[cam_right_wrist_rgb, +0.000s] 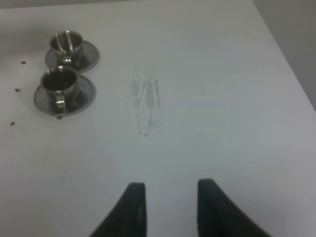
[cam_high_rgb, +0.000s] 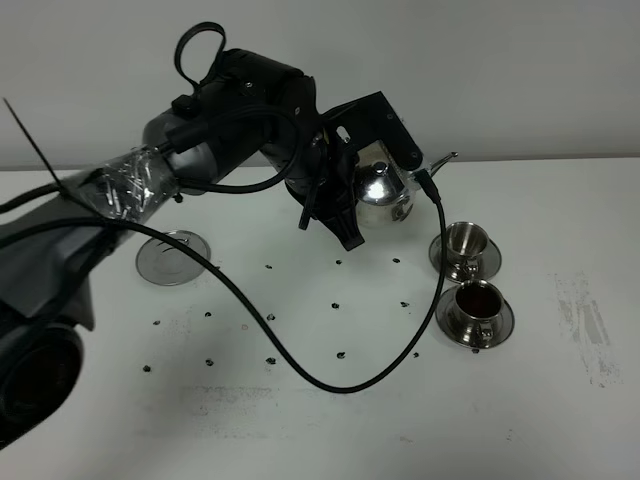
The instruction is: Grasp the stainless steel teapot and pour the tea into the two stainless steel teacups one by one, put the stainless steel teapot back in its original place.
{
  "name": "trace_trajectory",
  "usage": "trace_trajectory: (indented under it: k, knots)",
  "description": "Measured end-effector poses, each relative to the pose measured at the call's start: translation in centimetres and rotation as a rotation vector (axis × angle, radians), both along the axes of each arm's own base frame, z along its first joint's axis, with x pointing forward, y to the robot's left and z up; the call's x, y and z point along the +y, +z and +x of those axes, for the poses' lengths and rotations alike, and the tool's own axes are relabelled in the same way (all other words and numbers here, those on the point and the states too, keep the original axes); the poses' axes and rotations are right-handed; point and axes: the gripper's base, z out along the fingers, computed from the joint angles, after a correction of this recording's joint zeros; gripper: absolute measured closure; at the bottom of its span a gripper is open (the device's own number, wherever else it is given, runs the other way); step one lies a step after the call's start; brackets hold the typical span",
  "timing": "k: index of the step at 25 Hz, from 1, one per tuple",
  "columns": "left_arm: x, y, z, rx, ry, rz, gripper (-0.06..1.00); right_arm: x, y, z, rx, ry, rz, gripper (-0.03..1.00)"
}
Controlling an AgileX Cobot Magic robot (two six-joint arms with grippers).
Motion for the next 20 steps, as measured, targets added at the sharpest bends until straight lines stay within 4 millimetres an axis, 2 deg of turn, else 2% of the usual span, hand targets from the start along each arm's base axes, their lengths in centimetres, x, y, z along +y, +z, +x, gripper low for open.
trace_trajectory:
  k: [6,13,20]
  knots:
    - [-1.7,-2.1,2.7,-0.033,-0.048,0.022,0.75,0.0,0.0,0.0,0.0,0.0,0.0,0.72]
    - [-1.4,-4.8,3.8,-0.078,-0.169,0.184,0.75,0.0,0.0,0.0,0.0,0.0,0.0,0.72]
    - [-1.8,-4.9,4.3,-0.195,-0.267,0.279,0.75,0.0,0.0,0.0,0.0,0.0,0.0,0.72]
